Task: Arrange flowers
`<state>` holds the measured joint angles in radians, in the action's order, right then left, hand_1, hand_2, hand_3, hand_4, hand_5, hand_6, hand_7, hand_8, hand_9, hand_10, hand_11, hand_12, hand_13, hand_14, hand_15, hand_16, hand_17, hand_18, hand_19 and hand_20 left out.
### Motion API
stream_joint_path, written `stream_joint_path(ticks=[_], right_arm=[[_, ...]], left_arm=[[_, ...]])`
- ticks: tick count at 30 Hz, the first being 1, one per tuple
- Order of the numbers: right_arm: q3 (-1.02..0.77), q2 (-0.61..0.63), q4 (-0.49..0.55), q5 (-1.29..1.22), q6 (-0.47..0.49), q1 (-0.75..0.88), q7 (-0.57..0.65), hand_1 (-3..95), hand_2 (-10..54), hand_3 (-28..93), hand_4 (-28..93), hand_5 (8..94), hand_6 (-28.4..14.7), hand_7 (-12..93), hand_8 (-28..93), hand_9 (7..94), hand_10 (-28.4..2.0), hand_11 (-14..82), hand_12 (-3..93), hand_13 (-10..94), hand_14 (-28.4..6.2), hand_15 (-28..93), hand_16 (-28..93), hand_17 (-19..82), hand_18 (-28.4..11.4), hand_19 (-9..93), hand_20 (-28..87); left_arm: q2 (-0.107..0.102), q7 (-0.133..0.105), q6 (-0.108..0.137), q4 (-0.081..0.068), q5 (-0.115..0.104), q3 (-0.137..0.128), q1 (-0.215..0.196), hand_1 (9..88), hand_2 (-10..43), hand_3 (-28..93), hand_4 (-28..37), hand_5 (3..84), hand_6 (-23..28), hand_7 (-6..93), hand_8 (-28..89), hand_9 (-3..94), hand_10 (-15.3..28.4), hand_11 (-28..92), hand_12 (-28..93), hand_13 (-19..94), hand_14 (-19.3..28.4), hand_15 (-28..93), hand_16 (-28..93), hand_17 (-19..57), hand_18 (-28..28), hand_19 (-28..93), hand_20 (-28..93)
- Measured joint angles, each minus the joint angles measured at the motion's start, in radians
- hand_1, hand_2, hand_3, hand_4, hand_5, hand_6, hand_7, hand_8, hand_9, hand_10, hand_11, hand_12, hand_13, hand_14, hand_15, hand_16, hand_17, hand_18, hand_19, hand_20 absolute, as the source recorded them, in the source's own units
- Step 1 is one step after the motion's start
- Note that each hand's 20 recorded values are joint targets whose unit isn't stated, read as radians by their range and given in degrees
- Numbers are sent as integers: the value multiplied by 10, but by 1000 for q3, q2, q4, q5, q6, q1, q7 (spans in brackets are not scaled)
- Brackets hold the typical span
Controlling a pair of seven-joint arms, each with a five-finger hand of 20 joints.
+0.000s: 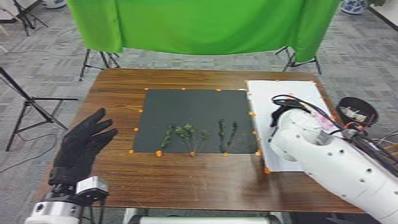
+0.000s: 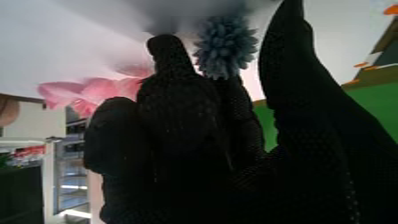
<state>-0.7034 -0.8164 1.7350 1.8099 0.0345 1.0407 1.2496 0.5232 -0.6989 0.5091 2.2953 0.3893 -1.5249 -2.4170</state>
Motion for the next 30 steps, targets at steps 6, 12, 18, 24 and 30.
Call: stream_joint_path(ticks=[6,12,18,24,30], right_arm=[[32,1,0,30,-110,6,-10,614,-95,682,-264,748,-19,301,106,892,-101,86,299,870,-29,698,142,636,-154,932,293],[54,3,0,90,-142,17,-9,610,-95,698,-266,738,-23,295,105,883,-102,79,308,868,-24,700,146,641,-145,932,288],[57,6,6,98,-140,18,-3,449,-65,740,-234,609,-62,241,-56,692,-196,193,145,804,-50,703,124,599,-150,932,221],[14,17,53,86,-147,37,-16,393,-40,744,-212,550,-84,200,-99,612,-240,153,132,771,-78,715,111,574,-166,932,220],[-101,13,113,-2,50,68,-14,399,-48,735,-209,533,-104,174,-89,583,-265,134,130,762,-92,723,105,570,-179,932,228]], left_arm=[[9,12,-5,0,9,-3,0,298,79,651,-221,363,86,117,-86,299,168,282,106,185,226,558,-113,-109,183,410,133],[35,37,-12,0,23,-12,-5,298,79,650,-222,363,86,117,-86,300,168,282,106,185,226,557,-113,-108,182,410,133],[36,34,-12,0,21,-10,-7,299,81,649,-222,363,87,116,-86,299,168,282,106,185,226,557,-113,-109,183,411,133],[36,37,-11,1,20,-12,-16,301,85,645,-222,363,87,116,-86,300,170,282,105,185,226,559,-114,-108,182,411,133],[37,38,-11,1,20,-15,-23,301,84,645,-220,363,88,115,-86,301,171,283,104,186,226,560,-114,-109,183,413,133]])
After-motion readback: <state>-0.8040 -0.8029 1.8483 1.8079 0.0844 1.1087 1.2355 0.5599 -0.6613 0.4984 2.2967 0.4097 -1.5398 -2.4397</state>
